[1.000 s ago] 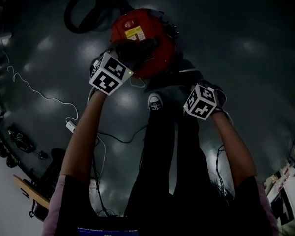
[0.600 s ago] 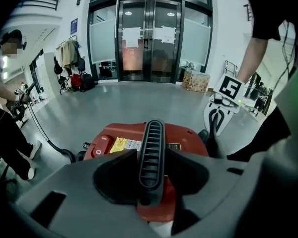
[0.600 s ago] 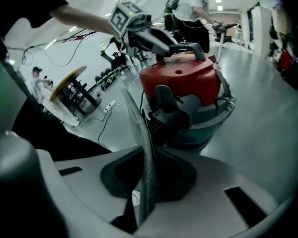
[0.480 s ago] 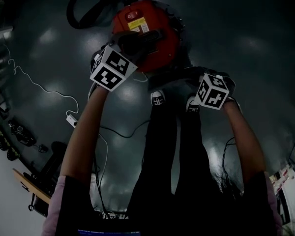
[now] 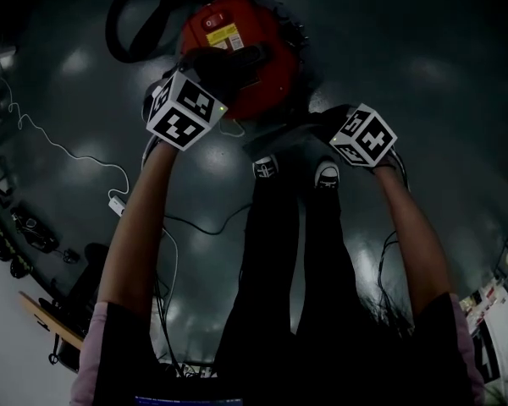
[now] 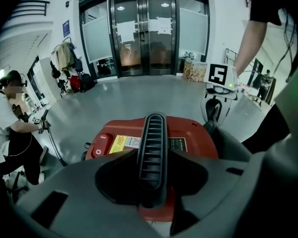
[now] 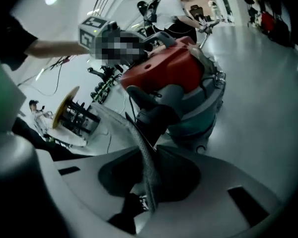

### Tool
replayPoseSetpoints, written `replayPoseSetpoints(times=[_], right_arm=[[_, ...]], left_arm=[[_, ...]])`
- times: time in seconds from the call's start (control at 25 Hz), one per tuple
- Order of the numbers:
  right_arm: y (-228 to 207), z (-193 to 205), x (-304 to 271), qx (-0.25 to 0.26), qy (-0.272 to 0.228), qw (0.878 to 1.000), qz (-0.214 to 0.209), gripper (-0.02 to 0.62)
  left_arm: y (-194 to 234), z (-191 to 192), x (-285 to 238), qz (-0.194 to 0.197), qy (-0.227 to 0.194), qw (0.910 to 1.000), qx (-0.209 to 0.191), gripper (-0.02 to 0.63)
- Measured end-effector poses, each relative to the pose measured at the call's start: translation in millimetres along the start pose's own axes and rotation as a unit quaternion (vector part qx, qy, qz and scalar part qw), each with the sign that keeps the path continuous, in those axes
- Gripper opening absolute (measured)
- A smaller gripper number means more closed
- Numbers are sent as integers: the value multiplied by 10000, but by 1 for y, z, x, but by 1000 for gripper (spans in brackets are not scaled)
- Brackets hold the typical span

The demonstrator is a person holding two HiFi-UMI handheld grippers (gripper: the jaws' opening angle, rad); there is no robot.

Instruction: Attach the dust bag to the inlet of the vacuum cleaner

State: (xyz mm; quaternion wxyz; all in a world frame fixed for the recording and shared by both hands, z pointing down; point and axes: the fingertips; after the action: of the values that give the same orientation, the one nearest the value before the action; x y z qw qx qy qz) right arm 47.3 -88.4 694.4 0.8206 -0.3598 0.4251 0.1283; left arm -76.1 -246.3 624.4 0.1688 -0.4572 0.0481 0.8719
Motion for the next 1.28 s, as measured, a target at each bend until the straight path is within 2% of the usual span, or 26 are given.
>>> replayPoseSetpoints(times=[0.08,0.2,0.32,0.4,0.48,0.6,0.68,0.72,0.76,0.8,0.84,0.88,0.92,0.96,1.0,1.04,1.12,1.16,1.24,1.28], right_arm=[[5,-2,0,532,107,9983,232,77],[10,-1,6,1376,443,9884,468,77],[15,9,8,2192,939,9691,632,80],[13,13,7,2516,1121,9582,776,80],[8,11,5,2315,1088,9629,861,78],[5,7,3,1207,753,9845,1022,78],[5,5,2,457,441,9911,1172,78],[5,5,1,299,356,9913,1234,77],[5,5,1,445,388,9898,1298,77],[3,6,2,947,567,9842,1382,78],[2,6,1,1685,858,9708,1473,78],[2,5,0,2401,1165,9514,1537,78],[2,4,-2,2872,1395,9348,1554,78],[2,2,-4,3016,1509,9290,1526,78],[2,1,-6,2838,1511,9357,1452,78],[2,1,-7,2383,1418,9515,1330,77],[0,3,-6,1010,1048,9842,1011,71],[-2,6,-6,312,842,9921,881,71],[-6,9,-6,-790,493,9929,735,67],[-7,10,-8,-1153,368,9903,686,66]], left_arm=[[0,2,0,30,51,10000,16,153],[-1,1,0,99,66,9999,24,152],[-1,-1,3,83,29,10000,16,152],[-1,-1,3,64,19,10000,7,152],[-1,-1,1,69,7,10000,8,152],[-1,-1,0,44,-28,10000,26,152],[-1,0,-1,13,-40,10000,30,152],[0,1,-1,3,-42,10000,27,152],[0,1,-1,0,-44,10000,23,152],[-1,0,-1,3,-49,10000,16,152],[-1,-1,-1,13,-57,10000,9,152],[-2,-1,-1,25,-67,10000,2,152],[-2,-1,0,33,-73,10000,-3,152],[-2,0,0,34,-73,10000,-6,152],[-1,1,1,31,-70,10000,-7,152],[-1,1,1,27,-68,10000,-5,152],[-1,1,0,41,-67,10000,2,152],[-1,1,0,60,-68,10000,6,152],[-1,0,-2,91,-82,9999,5,152],[-1,0,-2,95,-93,9999,2,152]])
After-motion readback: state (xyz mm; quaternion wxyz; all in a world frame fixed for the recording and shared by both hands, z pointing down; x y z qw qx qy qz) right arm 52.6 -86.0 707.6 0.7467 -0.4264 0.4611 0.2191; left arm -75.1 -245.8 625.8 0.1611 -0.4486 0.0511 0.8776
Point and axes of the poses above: the fingertips, and each gripper's own axes: x backward along the fingers, y to its left, z out of its underside, and after that the axes turned 2 degrees about -y, right-handed
